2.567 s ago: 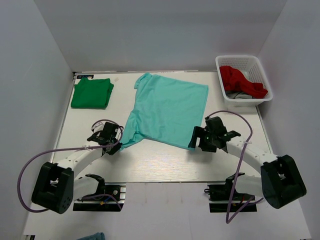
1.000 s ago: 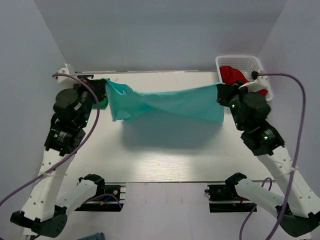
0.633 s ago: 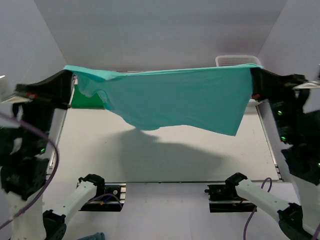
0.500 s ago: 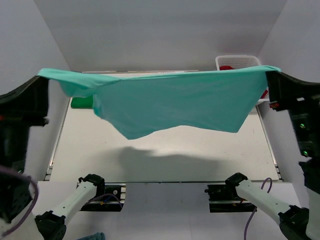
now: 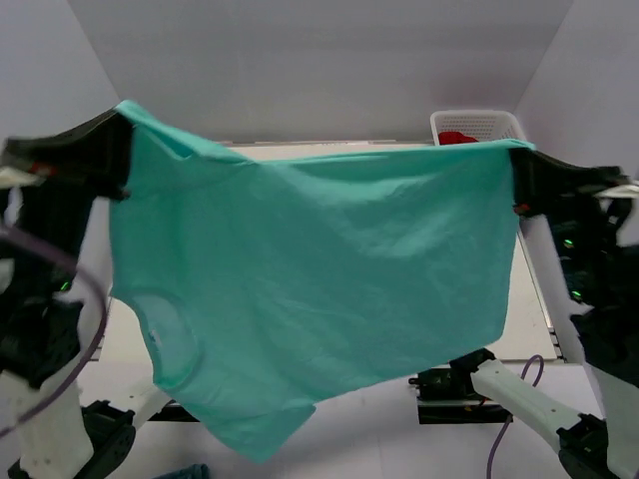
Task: Fold and stack the t-shirts
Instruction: Flatten out the tshirt
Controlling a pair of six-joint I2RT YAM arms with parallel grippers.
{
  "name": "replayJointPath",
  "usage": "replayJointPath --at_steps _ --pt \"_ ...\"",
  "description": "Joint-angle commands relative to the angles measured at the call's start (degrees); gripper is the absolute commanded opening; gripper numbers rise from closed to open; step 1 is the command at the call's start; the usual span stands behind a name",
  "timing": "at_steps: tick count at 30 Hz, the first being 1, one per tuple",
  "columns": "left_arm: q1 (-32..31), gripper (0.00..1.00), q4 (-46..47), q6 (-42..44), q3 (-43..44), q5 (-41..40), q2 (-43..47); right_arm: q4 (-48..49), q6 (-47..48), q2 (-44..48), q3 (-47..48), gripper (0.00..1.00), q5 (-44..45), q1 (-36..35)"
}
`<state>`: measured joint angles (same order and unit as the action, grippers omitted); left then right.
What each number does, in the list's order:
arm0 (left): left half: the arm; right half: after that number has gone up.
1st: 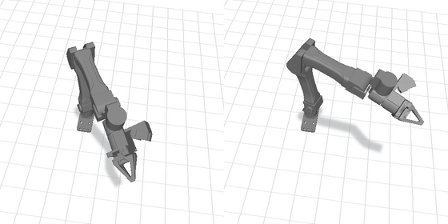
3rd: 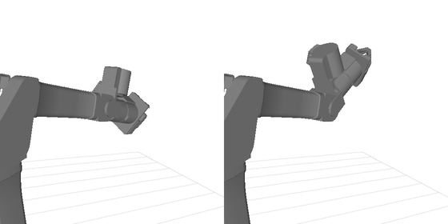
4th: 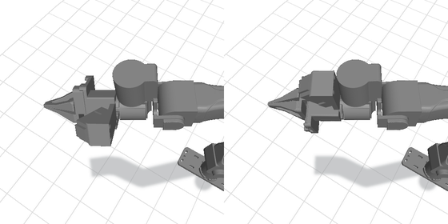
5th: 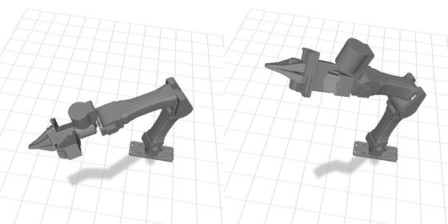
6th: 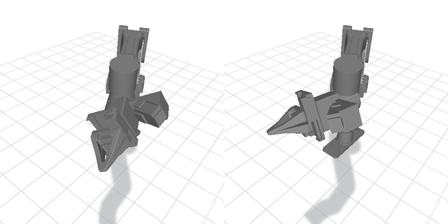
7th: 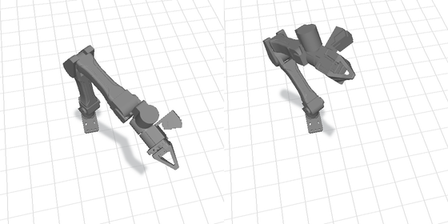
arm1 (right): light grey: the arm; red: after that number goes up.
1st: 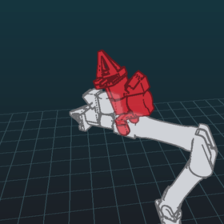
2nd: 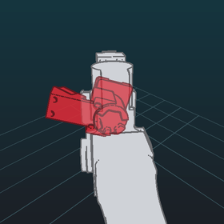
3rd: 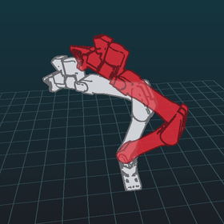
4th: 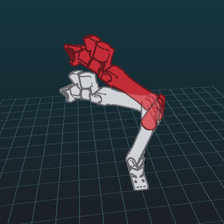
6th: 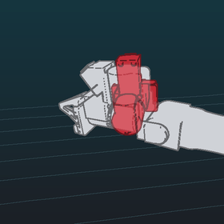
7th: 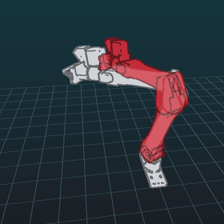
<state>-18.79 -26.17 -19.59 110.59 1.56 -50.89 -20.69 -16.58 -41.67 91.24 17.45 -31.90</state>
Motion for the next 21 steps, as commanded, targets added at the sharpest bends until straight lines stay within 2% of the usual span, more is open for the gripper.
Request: replayJointPath --at_steps 1,2,7,9,12,15,16,17,18,19,21 --pt "0.42 0.00 0.25 1.58 -4.49 -5.24 -8.32 4.95 2.07 -3.76 -5.97 0.00 10.22 0.08" --pt "0.42 0.00 1.12 2.36 -5.89 -6.30 -9.48 6.17 1.73 -5.07 -10.34 0.00 15.54 0.08" --pt "0.42 0.00 6.83 3.16 -19.86 -16.39 -16.94 13.48 -0.20 -15.09 -20.39 0.00 25.42 0.61" --pt "0.42 0.00 8.85 3.16 -24.95 -19.48 -22.46 13.92 -3.10 -22.63 -24.00 0.00 29.29 1.57" --pt "0.94 0.00 12.01 2.55 -30.85 -24.31 -29.32 16.37 -8.28 -32.12 -27.52 0.00 25.56 4.12" --pt "1.55 0.00 8.18 -1.31 -27.55 -28.28 -43.11 16.91 -10.92 -43.36 -26.65 0.01 18.97 7.02" --pt "1.56 0.12 6.59 -3.24 -25.44 -28.98 -46.98 15.69 -11.54 -45.41 -25.69 0.15 18.15 7.98" --pt "1.56 0.32 4.57 -4.30 -20.02 -28.98 -54.50 14.63 -11.55 -49.87 -22.28 0.26 16.66 8.60" --pt "1.56 0.44 2.46 -4.31 -16.93 -29.51 -57.88 14.01 -11.81 -53.91 -21.20 0.42 15.00 9.13" --pt "1.56 0.55 -1.04 -4.31 -14.11 -29.51 -60.87 13.22 -11.90 -55.43 -19.89 0.46 14.46 9.66" --pt "1.56 1.00 -4.48 -5.10 -6.46 -29.43 -67.28 9.53 -11.99 -60.18 -14.62 0.54 13.23 10.45"
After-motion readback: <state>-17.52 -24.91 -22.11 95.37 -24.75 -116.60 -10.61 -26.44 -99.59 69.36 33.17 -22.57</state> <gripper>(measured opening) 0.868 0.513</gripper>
